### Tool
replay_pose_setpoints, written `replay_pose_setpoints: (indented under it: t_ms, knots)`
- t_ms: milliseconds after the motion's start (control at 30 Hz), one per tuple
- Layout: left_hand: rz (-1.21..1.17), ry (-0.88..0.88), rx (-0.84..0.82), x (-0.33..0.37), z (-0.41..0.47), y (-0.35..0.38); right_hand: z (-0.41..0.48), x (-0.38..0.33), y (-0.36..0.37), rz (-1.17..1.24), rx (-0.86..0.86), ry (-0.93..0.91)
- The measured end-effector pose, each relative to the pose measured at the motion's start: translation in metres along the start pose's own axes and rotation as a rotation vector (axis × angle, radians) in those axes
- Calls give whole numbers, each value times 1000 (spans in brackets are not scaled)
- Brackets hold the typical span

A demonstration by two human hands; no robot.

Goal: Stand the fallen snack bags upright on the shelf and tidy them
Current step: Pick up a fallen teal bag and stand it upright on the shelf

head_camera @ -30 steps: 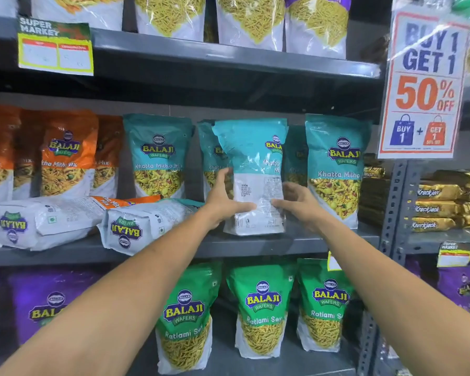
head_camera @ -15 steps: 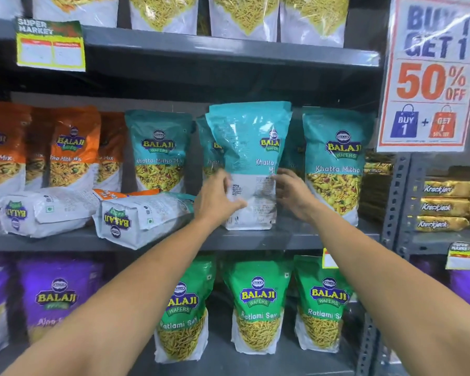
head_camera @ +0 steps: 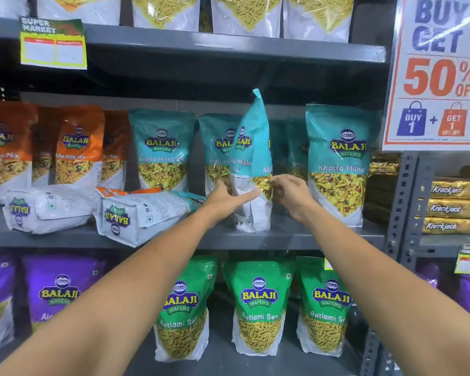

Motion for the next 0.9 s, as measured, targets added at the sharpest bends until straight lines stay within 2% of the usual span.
replay_pose_setpoints:
  t_ms: [100,200,333,400,467,567,667,900]
  knots:
    - [18,44,31,6,7,-1,2,5,-8,-1,21,32]
    - [30,97,-1,11,16,-5,0,13,-2,75,-83,139]
    - [-171,-29,-99,-1,24,-2,0,19,-4,99,-129,171]
    - [-264,-47,-70,0,25,-4,3,19,-10,87,-109,179]
    - [-295,-6,-23,4,27,-8,5,16,-13,-22,-115,158]
    - [-239,70,12,14,26,-8,5,11,-11,-86,-169,115]
    - [-172,110,-73,21,22,-2,6,15,-12,-1,-230,110]
    - [-163,82,-73,15,26,-11,1,19,-20,-109,-177,52]
Point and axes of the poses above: each hand's wrist, its own z-axis towards the middle knuckle, its own y-axis out of the palm, x = y × z, the point moved 9 cm from there along z, towards the middle knuckle, and after that the axes turned 4 degrees about y, right-handed, at the moved point
